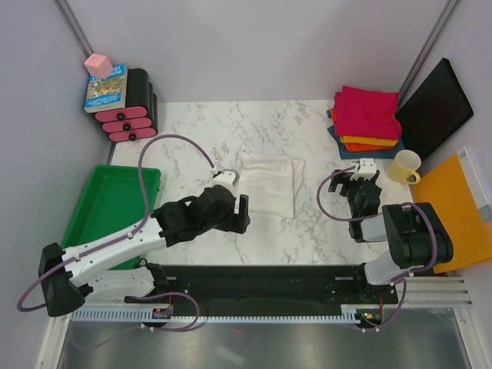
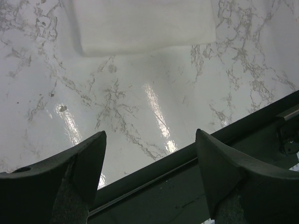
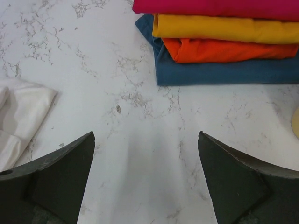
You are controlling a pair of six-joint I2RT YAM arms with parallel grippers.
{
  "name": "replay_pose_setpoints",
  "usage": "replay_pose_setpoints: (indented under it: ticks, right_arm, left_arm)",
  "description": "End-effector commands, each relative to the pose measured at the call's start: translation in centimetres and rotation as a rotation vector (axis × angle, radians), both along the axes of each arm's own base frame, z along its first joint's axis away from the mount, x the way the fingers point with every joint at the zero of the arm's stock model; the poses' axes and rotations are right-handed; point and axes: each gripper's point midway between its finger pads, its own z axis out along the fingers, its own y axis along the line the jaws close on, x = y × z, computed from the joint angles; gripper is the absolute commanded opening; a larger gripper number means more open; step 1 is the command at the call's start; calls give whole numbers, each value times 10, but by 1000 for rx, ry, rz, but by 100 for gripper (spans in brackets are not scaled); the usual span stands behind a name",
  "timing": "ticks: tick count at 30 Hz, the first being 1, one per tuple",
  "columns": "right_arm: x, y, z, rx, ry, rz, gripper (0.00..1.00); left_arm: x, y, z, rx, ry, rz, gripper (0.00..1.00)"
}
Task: Fold and stack the t-shirts
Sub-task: Put the neatly folded tshirt into the corner of the board with the right arm
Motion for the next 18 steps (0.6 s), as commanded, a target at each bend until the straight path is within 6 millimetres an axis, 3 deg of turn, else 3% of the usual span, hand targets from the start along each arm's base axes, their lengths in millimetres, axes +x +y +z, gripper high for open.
replay_pose_setpoints:
  ticks: [1,11,18]
  right_arm:
    - [7,0,16,31,-54,-4,98]
    - [7,0,16,28,-58,-5,98]
    - [7,0,16,29,-58,-5,98]
  left_arm:
    - [5,-13,11,-33,-15,29,83]
    - [14,-25,-27,101,6,108,83]
    - [-11,-37,-34,123,-10,103,83]
